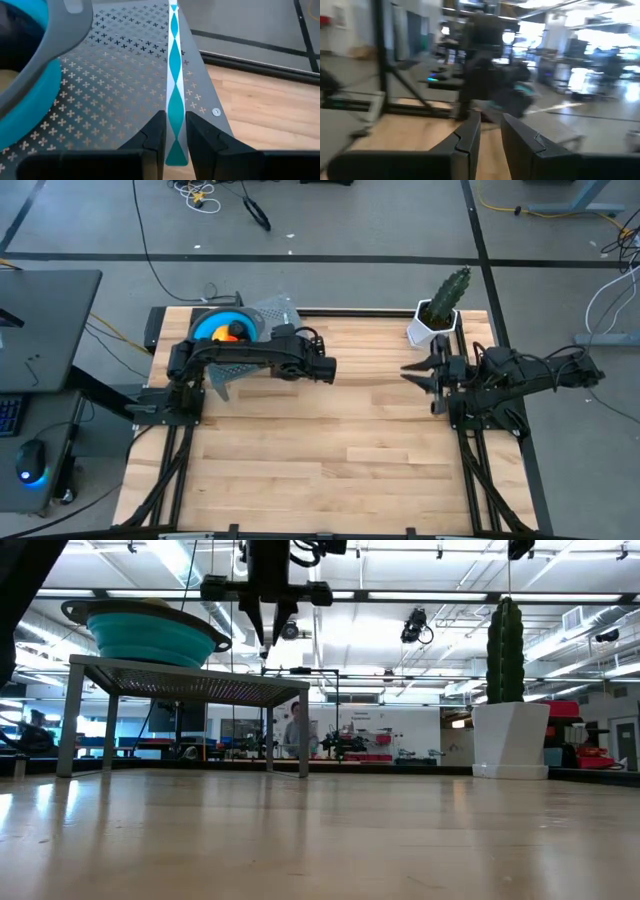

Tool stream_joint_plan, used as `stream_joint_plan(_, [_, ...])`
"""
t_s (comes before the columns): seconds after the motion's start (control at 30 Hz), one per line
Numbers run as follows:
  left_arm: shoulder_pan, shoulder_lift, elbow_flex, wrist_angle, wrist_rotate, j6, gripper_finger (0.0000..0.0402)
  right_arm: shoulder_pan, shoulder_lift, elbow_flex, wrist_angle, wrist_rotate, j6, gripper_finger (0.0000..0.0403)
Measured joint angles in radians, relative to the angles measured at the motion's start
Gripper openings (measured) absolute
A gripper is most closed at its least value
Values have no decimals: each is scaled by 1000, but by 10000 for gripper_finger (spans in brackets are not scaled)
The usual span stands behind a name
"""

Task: Pick & Place Fruit
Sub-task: Put the blue knife on the shelf

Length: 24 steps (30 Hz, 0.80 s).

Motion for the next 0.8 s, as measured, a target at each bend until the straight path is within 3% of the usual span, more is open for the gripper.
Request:
stream_joint_plan(0.3, [46, 17, -71, 23, 87, -28, 68, 39, -6, 0, 0, -172, 84, 85])
stream_joint_plan(0.8, [93, 16, -114, 47, 89, -87, 73, 64, -14, 0, -27, -173, 84, 85])
